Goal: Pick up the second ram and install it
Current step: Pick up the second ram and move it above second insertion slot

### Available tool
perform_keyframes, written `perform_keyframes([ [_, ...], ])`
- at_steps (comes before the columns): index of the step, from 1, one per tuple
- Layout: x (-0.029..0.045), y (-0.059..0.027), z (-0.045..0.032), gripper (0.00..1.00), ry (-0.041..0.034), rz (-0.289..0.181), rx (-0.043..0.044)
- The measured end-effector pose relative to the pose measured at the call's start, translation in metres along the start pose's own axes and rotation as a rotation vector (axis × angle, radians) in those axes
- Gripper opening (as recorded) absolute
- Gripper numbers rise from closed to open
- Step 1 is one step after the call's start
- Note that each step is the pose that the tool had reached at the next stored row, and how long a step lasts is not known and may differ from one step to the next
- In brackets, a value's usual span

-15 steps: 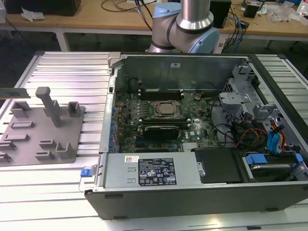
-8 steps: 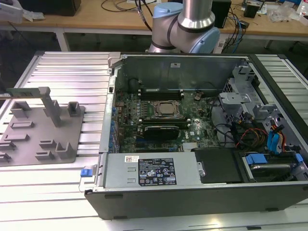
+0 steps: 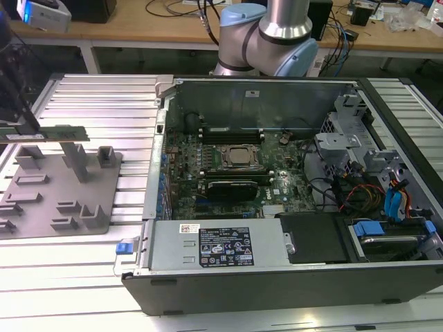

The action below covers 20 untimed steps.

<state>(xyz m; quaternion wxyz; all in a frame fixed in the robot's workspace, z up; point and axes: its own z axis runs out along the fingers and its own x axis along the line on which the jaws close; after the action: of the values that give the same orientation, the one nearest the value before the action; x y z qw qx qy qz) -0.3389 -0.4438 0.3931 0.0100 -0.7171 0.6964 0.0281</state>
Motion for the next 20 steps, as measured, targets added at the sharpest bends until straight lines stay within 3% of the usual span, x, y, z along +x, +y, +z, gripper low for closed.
perform_keyframes([
  [4, 0.0005, -0.0170, -0.0005, 0.09, 0.0000, 0.000, 0.0000],
  [14, 0.0014, -0.0475, -0.0012, 0.09, -0.0002, 0.005, 0.0003],
  [18, 0.0020, -0.0673, -0.0017, 0.09, -0.0002, 0.010, 0.0004],
  [20, 0.0021, -0.0721, -0.0018, 0.09, -0.0003, 0.011, 0.0006],
])
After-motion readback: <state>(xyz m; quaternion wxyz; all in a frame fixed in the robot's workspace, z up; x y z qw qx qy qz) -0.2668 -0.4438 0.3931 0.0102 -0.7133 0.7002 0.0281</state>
